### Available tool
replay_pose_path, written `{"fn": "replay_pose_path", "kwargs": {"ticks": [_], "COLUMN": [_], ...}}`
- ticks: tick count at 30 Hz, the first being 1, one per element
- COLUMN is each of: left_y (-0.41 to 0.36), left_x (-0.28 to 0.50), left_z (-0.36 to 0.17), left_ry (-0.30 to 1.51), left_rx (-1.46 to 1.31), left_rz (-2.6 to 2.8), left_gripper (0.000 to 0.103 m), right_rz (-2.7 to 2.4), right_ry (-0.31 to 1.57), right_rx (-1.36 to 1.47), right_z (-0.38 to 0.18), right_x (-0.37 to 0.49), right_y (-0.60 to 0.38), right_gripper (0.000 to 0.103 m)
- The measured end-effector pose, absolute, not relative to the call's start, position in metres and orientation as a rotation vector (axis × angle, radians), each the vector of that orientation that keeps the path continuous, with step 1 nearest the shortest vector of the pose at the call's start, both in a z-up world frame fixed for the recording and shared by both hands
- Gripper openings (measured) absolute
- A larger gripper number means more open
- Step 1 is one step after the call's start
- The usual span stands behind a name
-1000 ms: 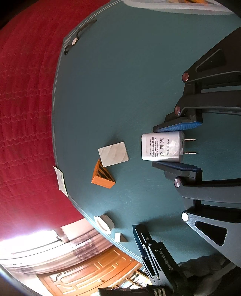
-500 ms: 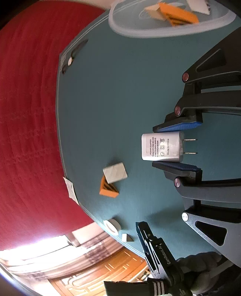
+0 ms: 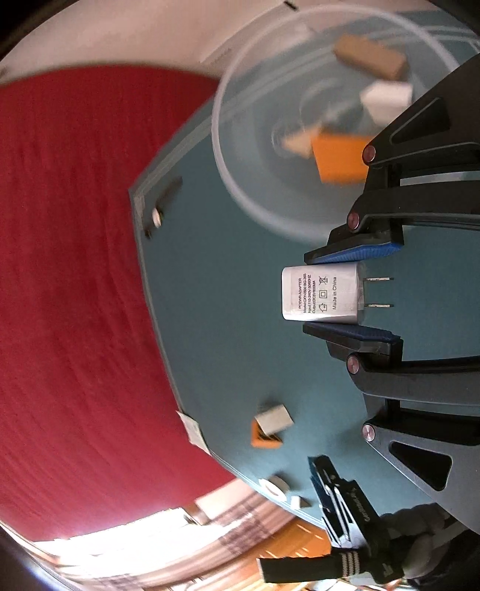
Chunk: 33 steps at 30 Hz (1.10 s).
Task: Organize rigid objects
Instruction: 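Carry the blue block and the white adapter over the clear bowl, then open the left tool to drop the blue block while the right tool lowers the adapter into the bowl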
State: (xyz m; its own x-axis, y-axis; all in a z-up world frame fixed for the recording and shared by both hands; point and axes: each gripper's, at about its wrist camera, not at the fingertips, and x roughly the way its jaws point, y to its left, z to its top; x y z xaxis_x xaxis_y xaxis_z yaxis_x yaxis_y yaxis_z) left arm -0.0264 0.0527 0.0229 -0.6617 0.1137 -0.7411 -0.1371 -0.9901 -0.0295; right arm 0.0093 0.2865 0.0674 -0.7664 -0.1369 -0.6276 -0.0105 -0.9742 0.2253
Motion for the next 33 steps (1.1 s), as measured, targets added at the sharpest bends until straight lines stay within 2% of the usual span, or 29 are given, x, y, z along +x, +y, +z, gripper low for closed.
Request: {"fn": "replay_pose_path", "kwargs": {"ticks": [14,33], "left_y": [0.113,0.207], "left_x": [-0.027,-0.008], "left_z": [0.033,0.055], "left_ry": [0.161,0.293], "left_rx": [-1.159,-1.01], "left_rz": [2.645,2.451], "left_gripper": [0.04,0.04], "right_rz": [-3.052,-3.123], "right_ry": [-0.5,-0.617], "right_rx": [1.059,1.095], "right_z": [0.064,0.049], "right_x": [0.03,0.047], "right_y": [0.376,0.419], "right_gripper": [0.031,0.033]}}
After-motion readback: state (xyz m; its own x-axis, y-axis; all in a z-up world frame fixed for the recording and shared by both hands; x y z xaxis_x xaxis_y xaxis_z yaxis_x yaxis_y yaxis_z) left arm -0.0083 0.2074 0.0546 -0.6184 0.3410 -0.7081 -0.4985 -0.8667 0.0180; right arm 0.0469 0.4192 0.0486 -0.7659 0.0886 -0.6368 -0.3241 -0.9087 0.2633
